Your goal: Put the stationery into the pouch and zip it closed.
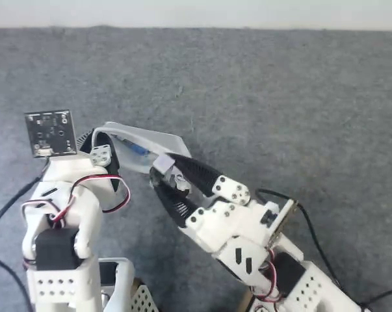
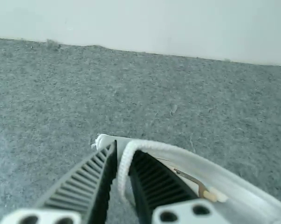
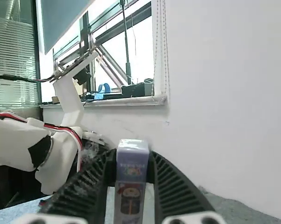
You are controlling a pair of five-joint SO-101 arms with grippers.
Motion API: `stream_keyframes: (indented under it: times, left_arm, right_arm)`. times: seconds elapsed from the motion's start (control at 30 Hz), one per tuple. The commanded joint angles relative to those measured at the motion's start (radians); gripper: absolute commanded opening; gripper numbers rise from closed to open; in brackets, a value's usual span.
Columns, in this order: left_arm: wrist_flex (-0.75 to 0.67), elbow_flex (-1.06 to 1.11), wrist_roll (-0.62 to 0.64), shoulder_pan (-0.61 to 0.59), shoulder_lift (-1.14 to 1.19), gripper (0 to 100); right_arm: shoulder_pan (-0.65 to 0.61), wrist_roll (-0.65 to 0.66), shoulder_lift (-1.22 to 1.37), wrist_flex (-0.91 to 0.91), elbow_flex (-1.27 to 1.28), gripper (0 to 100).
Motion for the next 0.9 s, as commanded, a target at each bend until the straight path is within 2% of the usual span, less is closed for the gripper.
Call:
stream_keyframes:
  times: [0.0,0.4,0.57,0.87]
  left_arm:
    - [-0.043,-0.018,-0.006,-0.003,-0.037,1]
    - [-0.043,-0.016,-0.006,0.0,-0.037,1]
    - [-0.048,-0.002,-0.006,0.002,-0.043,1]
    - [-0.048,0.002,-0.006,0.002,-0.043,1]
  right_arm:
    - [-0.008,0.026,-0.012,-0.105,0.0,0.9]
    - [-0.005,0.044,-0.012,-0.124,0.0,0.7]
    - [-0.004,0.046,-0.002,-0.188,-0.002,0.7]
    - [-0.007,0.107,0.222,-0.214,-0.123,0.7]
